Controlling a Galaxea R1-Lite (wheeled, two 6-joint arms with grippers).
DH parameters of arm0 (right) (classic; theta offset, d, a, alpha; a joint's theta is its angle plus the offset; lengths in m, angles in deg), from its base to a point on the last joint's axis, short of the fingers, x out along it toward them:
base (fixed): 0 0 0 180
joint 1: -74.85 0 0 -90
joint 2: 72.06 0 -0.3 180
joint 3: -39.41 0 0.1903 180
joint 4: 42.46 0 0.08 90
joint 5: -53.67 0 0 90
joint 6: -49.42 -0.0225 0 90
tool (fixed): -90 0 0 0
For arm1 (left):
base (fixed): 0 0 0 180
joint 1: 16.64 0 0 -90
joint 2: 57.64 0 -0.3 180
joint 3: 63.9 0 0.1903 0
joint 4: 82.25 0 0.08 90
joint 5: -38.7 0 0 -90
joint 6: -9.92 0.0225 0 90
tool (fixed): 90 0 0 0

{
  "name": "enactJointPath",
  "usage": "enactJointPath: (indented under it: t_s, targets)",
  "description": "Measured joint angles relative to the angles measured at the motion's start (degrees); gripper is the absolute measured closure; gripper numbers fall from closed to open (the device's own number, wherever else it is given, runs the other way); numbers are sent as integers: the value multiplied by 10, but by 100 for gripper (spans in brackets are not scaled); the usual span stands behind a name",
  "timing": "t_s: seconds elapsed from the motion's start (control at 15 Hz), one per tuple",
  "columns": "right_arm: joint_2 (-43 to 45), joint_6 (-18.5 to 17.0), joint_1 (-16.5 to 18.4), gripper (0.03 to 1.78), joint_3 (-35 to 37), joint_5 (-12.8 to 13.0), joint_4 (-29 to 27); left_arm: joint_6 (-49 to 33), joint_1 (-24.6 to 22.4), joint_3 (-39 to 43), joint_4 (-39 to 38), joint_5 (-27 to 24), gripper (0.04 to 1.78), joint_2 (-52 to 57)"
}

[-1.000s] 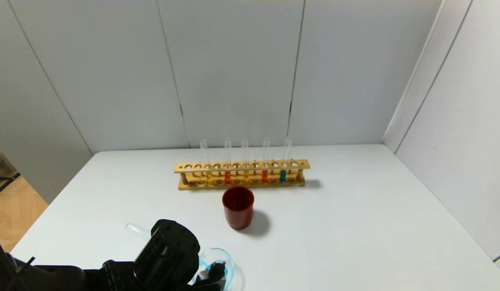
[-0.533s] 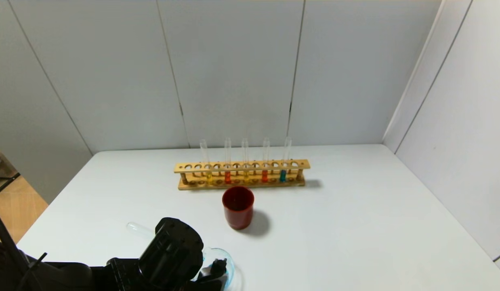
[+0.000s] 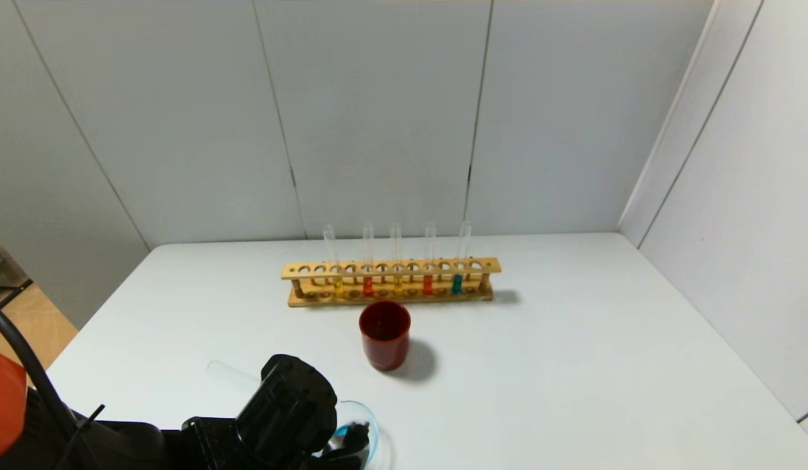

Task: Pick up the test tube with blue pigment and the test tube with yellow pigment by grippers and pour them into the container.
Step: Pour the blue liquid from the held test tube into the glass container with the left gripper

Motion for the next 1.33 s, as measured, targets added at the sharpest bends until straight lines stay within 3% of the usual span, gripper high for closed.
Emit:
enactJointPath:
  t_s: [1.33]
  targets:
    - [0,0,0,6,0,0,0,67,-6,-15,1,32,151,-15]
